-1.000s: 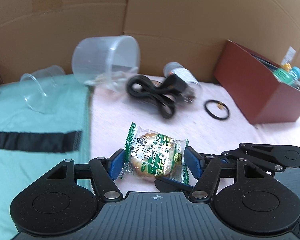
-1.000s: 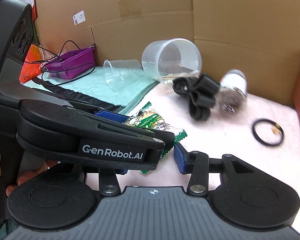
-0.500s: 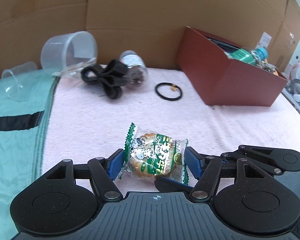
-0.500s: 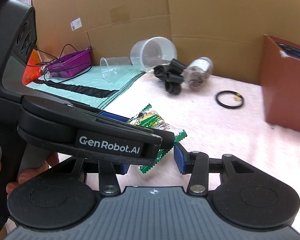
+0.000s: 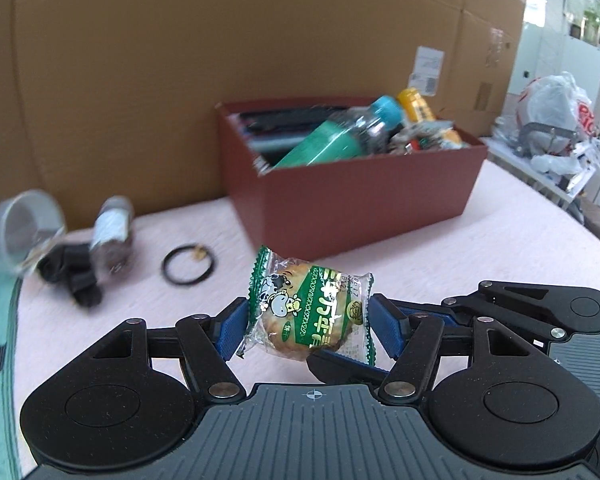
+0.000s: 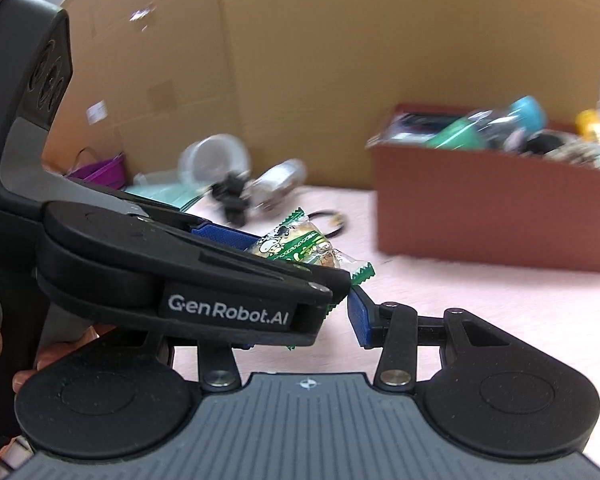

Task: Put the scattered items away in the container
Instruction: 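Carry the cookie packet in the left gripper over the box opening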

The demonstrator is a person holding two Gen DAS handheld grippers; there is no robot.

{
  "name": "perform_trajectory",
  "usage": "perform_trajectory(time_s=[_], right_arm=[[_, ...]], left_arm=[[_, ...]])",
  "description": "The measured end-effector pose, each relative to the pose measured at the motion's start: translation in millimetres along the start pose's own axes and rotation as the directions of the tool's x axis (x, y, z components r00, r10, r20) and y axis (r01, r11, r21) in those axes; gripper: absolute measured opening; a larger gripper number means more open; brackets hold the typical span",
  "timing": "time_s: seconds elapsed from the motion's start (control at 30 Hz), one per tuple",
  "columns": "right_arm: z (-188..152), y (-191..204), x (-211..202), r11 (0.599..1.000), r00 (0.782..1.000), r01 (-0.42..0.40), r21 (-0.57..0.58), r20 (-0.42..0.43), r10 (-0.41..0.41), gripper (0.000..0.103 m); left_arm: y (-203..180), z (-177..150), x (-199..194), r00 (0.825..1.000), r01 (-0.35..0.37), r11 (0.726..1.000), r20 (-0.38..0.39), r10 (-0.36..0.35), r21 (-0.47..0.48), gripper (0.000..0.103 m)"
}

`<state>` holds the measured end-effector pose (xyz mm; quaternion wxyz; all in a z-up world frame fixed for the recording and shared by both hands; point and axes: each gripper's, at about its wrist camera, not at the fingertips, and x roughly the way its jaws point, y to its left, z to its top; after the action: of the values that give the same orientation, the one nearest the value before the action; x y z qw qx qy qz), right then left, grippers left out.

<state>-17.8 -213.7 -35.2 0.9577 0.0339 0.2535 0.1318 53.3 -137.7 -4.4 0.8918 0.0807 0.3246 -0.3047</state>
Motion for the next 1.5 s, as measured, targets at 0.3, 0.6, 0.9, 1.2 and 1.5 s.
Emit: perform_trajectory(time_s=[0.3,0.6,0.9,1.2,1.5], right_arm=[[35.0,-52.9,-37.4,0.994,0.983,0.107,-0.024,0.151,-0.102,0.049],[45.1,-89.2,-45.9,0.984,0.968,0.173,-0.037,0.192,-0.163,0.056],[-12.1,-92.9,-11.3,0.985,0.985,0.173,0.012,0.008,-0.173,0.071],[-34.0,-96.9,9.7,0.985,0.983,0.171,0.025,-0.065,-0.169,0.071],[-39.5,-92.5,14.1,0.991,0.988,0.133,0.035,-0.088,-0.129,0.070]], left_arm=[[-50.7,68.0,5.9,0.991,0.099,0.992,0.083,-0.105,0.075,0.070],[-60.8,71.7,35.9,0.987,0.152,0.985,0.041,-0.155,0.081,0.084],[-44.9,26.3,88.5,0.982,0.146,0.989,-0.122,-0.147,-0.012,0.086],[-35.5,14.0,117.7,0.968,0.165,0.980,-0.172,-0.183,-0.114,0.090],[-50.1,12.3,119.4,0.975,0.144,0.989,-0.164,-0.147,-0.035,0.089]])
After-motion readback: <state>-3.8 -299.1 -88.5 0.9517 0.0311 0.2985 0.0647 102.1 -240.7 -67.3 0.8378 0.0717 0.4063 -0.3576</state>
